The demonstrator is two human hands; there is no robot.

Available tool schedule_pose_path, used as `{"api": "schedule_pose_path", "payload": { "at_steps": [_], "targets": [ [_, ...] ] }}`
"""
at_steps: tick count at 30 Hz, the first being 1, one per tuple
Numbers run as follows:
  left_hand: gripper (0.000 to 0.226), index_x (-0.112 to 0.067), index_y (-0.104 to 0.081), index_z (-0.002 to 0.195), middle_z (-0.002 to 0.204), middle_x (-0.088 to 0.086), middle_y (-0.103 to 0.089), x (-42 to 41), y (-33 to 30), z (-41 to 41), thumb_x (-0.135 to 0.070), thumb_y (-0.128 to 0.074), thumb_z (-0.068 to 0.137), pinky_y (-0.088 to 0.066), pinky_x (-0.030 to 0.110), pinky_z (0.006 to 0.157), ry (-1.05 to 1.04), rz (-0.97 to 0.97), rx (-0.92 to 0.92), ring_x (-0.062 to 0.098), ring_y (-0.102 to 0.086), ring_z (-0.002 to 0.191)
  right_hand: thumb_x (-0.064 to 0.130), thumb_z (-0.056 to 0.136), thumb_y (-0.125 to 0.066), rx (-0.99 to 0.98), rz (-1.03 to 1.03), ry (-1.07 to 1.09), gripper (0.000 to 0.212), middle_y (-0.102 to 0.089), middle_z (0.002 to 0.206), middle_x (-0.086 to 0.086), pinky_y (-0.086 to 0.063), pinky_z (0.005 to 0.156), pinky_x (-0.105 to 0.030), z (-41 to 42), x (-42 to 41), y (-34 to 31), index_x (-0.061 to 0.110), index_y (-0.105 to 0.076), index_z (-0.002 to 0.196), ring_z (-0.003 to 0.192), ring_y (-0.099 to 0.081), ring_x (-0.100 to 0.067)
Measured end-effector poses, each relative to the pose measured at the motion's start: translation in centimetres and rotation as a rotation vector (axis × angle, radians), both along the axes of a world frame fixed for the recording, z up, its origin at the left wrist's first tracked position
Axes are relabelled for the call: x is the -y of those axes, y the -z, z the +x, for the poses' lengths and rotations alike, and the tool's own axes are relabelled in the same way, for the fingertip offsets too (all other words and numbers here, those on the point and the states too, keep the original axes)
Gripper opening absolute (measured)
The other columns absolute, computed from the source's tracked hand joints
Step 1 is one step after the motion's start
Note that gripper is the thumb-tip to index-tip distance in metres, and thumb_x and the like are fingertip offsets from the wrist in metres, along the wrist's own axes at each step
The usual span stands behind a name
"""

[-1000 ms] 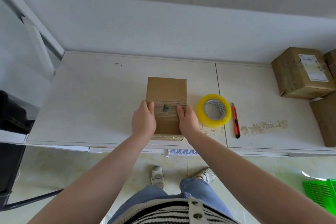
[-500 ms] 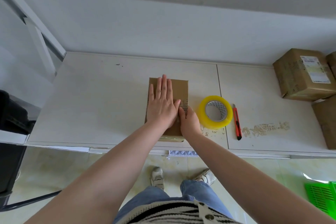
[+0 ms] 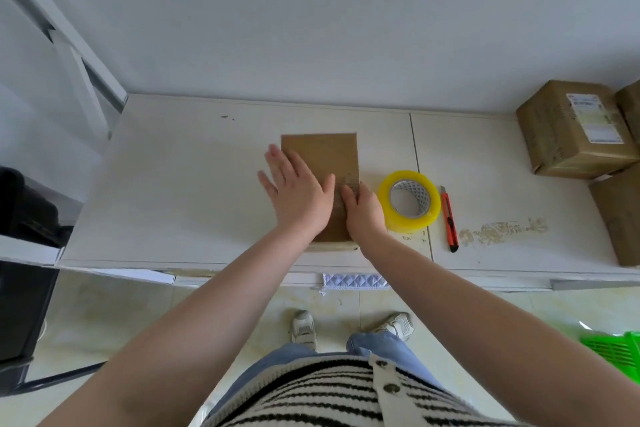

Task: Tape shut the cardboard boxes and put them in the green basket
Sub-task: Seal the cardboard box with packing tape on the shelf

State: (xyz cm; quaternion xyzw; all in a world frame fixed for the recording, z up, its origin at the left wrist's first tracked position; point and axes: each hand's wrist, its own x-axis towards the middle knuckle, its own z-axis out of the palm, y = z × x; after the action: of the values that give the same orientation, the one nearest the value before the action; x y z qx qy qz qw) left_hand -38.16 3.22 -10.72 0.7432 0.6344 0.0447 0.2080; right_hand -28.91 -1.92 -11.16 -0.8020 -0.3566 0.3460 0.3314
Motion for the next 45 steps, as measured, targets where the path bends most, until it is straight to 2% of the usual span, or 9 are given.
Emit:
{"api": "schedule_pose_path", "payload": {
  "at_steps": [4, 8, 11, 16, 20, 27, 34, 38, 45],
  "targets": [
    [0.117, -0.003, 0.012, 0.153, 0.161, 0.020, 0.015, 0.8, -2.0, 0.6, -0.077, -0.044, 0.082, 0.001, 0.049, 0.121, -0.225, -0.320, 0.329, 0.030, 0.012, 0.150, 0.015, 0.102, -0.032, 0.119, 0.097, -0.108, 0.030, -0.062, 0.108, -0.007, -0.042, 0.073, -0.030, -1.3, 0.4, -3.4, 0.008, -0.054, 0.121, 0.098, -0.058, -0.024],
    [0.085, -0.015, -0.048, 0.138, 0.136, 0.011, -0.057, -0.7, -3.1, -0.9, -0.067, -0.070, 0.074, -0.050, 0.041, 0.100, -0.370, -0.759, 0.981, 0.023, -0.059, 0.120, 0.004, 0.096, -0.041, 0.204, 0.236, -0.358, 0.028, -0.062, 0.117, -0.007, -0.042, 0.088, -0.030, -1.5, 1.2, -5.1, 0.004, -0.066, 0.110, 0.107, -0.053, -0.023],
    [0.040, -0.020, -0.061, 0.122, 0.122, 0.006, -0.066, -0.5, -2.4, -1.9, -0.048, -0.058, 0.094, -0.055, 0.037, 0.089, -0.344, -0.786, 0.964, 0.020, -0.065, 0.101, 0.008, 0.093, -0.054, 0.196, 0.225, -0.272, 0.031, -0.065, 0.121, 0.003, -0.045, 0.089, -0.028, 0.1, 1.5, -4.7, 0.016, -0.067, 0.120, 0.107, -0.057, -0.017],
    [0.060, -0.018, -0.047, 0.137, 0.144, 0.010, -0.045, 0.6, -1.2, -1.9, -0.059, -0.048, 0.094, -0.048, 0.047, 0.096, -0.468, -0.856, 0.947, 0.028, -0.049, 0.120, 0.046, 0.087, -0.067, 0.225, -0.081, -0.042, 0.083, -0.037, 0.152, -0.008, -0.032, 0.112, -0.043, 3.5, 1.8, -2.6, 0.014, -0.026, 0.151, 0.140, -0.032, -0.027],
    [0.105, -0.017, -0.045, 0.143, 0.142, 0.002, -0.051, 1.4, -2.2, -0.1, -0.083, -0.059, 0.062, -0.039, 0.043, 0.104, -0.339, -0.892, 0.890, 0.026, -0.046, 0.132, 0.047, 0.095, -0.055, -0.081, -0.102, 0.023, 0.047, -0.066, 0.120, -0.009, -0.051, 0.093, -0.041, 3.5, 1.6, -1.7, 0.011, -0.056, 0.125, 0.106, -0.062, -0.024],
    [0.051, -0.016, -0.063, 0.120, 0.099, -0.001, -0.073, 1.5, -0.5, 0.0, -0.046, -0.075, 0.081, -0.053, 0.020, 0.061, -0.451, -0.747, 1.005, 0.012, -0.069, 0.082, 0.032, 0.100, -0.051, -0.182, 0.011, -0.021, 0.031, -0.066, 0.108, 0.005, -0.052, 0.085, -0.032, 3.2, 1.8, -2.8, 0.020, -0.060, 0.127, 0.103, -0.062, -0.017],
    [0.096, -0.022, -0.062, 0.130, 0.130, 0.007, -0.064, -0.1, 0.2, -5.2, -0.074, -0.077, 0.051, -0.055, 0.044, 0.092, -0.205, -1.149, 1.327, 0.024, -0.063, 0.116, 0.065, 0.073, -0.071, -0.435, 0.009, 0.100, 0.081, -0.052, 0.134, 0.007, -0.041, 0.100, -0.035, 6.5, 3.3, -5.7, 0.031, -0.046, 0.142, 0.120, -0.052, -0.016],
    [0.088, -0.028, -0.069, 0.123, 0.134, 0.005, -0.061, 1.4, 0.4, -3.3, -0.077, -0.076, 0.051, -0.055, 0.042, 0.091, -0.090, -1.195, 1.361, 0.023, -0.060, 0.122, 0.054, 0.065, -0.079, -0.865, 0.074, 0.135, 0.031, -0.076, 0.102, -0.001, -0.058, 0.068, -0.027, 7.3, 5.9, -5.7, 0.033, -0.078, 0.088, 0.089, -0.073, -0.015],
    [0.049, -0.017, -0.048, 0.142, 0.132, 0.010, -0.063, 5.1, -2.9, 1.7, -0.039, -0.051, 0.098, -0.049, 0.040, 0.099, -0.061, -0.787, 1.188, 0.027, -0.058, 0.123, 0.044, 0.071, -0.073, -0.882, 0.185, 0.252, 0.054, -0.076, 0.099, -0.004, -0.057, 0.062, -0.026, 11.2, 12.8, -6.1, 0.016, -0.064, 0.116, 0.083, -0.073, -0.016]
  ]
}}
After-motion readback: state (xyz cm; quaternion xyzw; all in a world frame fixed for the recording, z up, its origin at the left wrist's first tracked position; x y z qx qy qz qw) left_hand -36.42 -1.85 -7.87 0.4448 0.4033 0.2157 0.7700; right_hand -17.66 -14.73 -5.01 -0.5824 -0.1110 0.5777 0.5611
